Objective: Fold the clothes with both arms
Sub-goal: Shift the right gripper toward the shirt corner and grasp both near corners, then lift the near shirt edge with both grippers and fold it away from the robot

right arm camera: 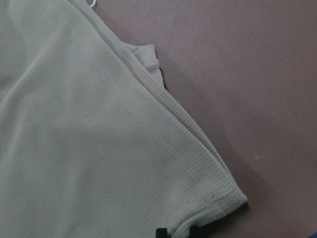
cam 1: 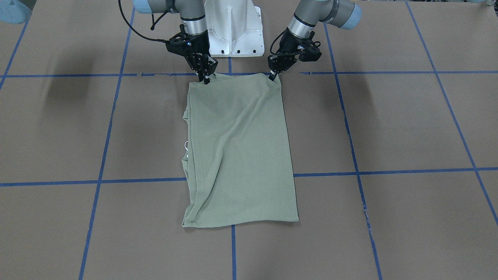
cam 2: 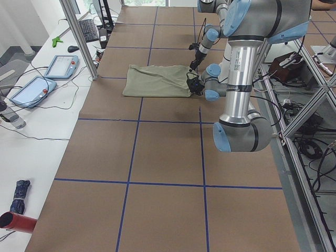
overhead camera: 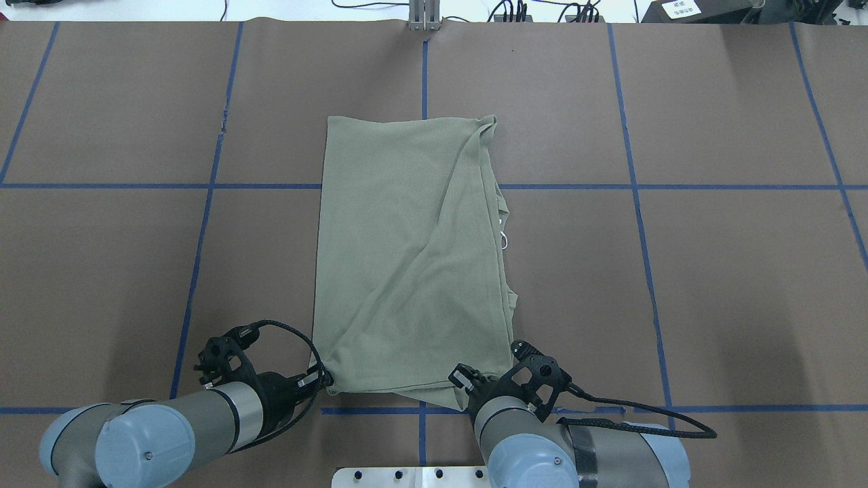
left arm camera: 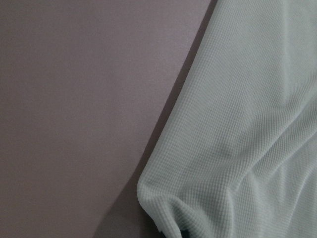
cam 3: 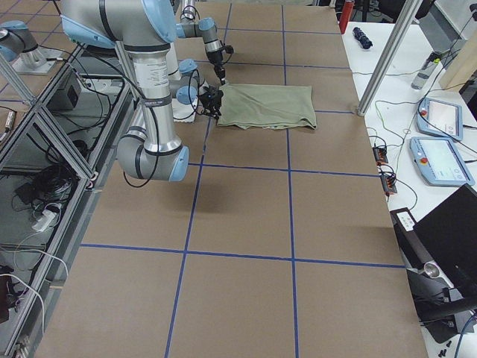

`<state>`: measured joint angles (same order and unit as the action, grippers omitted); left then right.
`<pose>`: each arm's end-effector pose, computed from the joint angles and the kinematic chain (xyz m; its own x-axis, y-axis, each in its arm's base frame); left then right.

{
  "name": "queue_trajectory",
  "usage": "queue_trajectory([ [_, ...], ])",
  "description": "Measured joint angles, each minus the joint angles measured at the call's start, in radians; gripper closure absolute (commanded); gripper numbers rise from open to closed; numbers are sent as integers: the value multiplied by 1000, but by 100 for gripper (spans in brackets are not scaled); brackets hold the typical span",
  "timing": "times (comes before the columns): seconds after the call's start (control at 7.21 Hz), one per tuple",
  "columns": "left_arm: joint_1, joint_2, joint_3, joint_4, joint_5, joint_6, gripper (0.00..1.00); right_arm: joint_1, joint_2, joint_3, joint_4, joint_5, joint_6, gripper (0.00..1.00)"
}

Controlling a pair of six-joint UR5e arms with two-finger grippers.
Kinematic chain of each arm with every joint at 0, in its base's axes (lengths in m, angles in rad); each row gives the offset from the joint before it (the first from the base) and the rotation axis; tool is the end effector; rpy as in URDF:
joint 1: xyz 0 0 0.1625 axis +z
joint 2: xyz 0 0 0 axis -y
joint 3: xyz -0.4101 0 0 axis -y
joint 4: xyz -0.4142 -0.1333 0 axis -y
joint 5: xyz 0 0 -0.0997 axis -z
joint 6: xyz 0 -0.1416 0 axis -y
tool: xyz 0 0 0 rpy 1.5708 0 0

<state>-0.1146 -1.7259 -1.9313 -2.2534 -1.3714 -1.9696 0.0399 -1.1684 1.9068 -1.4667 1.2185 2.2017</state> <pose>0.5670 -0.2277 0.3211 0.2186 -0.4083 -0.8863 0.4126 0.8617 -0.2952 -0.6247 -0.2072 0.2751 0.3632 0.5686 0.7381 -0.6303 0.7333 -0.2548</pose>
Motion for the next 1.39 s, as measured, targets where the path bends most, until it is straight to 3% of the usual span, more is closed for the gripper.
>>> queue_trajectory([
  [0.42, -2, -1, -7, 0, -2, 6, 100, 8, 7, 5, -1, -3, 38, 100],
  [0.69, -9, 3, -92, 50, -16, 52, 100, 27, 8, 59, -39, 0, 35, 100],
  [1.11, -21, -2, -393, 321, -127, 81, 100, -11, 23, 415, -414, 9, 33, 100],
  [1.39, -43, -9, -546, 458, -184, 84, 100, -36, 79, 561, -608, 17, 34, 100],
])
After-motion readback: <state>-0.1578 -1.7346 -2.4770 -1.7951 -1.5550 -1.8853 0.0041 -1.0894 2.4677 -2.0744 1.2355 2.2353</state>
